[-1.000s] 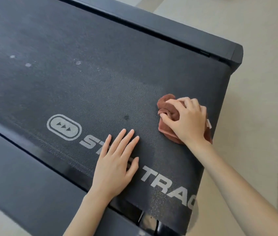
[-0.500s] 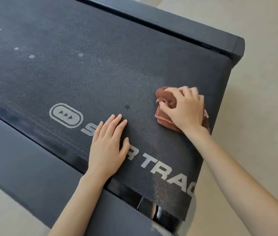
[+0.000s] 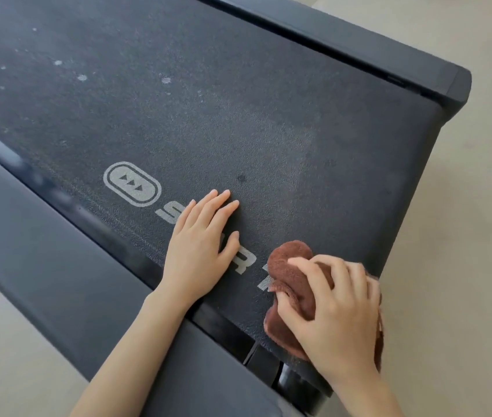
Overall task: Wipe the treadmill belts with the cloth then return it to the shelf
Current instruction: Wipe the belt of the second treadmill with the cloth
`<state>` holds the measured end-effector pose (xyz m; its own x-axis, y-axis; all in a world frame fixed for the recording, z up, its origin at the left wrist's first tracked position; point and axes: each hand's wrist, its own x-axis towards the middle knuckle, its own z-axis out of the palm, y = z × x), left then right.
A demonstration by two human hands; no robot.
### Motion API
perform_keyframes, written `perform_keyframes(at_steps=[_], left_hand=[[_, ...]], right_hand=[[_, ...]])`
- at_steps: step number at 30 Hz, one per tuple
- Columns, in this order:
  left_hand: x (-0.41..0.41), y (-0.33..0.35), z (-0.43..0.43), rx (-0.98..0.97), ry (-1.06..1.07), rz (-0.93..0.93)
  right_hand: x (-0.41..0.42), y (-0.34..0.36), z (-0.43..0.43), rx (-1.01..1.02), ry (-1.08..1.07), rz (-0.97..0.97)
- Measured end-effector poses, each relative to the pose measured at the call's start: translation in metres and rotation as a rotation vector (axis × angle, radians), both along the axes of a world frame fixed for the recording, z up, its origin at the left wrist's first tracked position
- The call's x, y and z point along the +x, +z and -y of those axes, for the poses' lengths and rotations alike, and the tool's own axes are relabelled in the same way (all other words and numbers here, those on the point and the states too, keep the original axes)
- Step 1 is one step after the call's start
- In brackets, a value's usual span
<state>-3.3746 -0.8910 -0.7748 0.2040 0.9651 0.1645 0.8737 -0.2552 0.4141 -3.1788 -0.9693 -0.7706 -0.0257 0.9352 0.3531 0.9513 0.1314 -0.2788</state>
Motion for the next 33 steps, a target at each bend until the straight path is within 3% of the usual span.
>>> perform_keyframes(at_steps=[4, 13, 20, 25, 29, 33], left_hand=[[0.002, -0.001, 0.001, 0.011, 0.011, -0.010], [0.005, 0.002, 0.003, 0.010, 0.006, -0.055], [0.007, 0.007, 0.006, 0.004, 0.006, -0.094], [-0.009, 0.015, -0.002, -0.052, -0.096, -0.292], [-0.027, 0.017, 0.006, -0.066, -0.087, -0.374], [-0.054, 0.019, 0.004, -0.096, -0.083, -0.441]], right_hand=[[0.002, 0.003, -0.034, -0.003, 0.013, -0.042], [0.005, 0.004, -0.195, -0.107, -0.041, 0.077], [0.009, 0.009, -0.092, -0.071, 0.107, 0.083], [0.015, -0.002, -0.007, -0.047, 0.225, 0.030], [0.012, 0.000, -0.041, -0.004, 0.276, 0.010], [-0.002, 0.003, -0.129, -0.034, 0.186, 0.052]])
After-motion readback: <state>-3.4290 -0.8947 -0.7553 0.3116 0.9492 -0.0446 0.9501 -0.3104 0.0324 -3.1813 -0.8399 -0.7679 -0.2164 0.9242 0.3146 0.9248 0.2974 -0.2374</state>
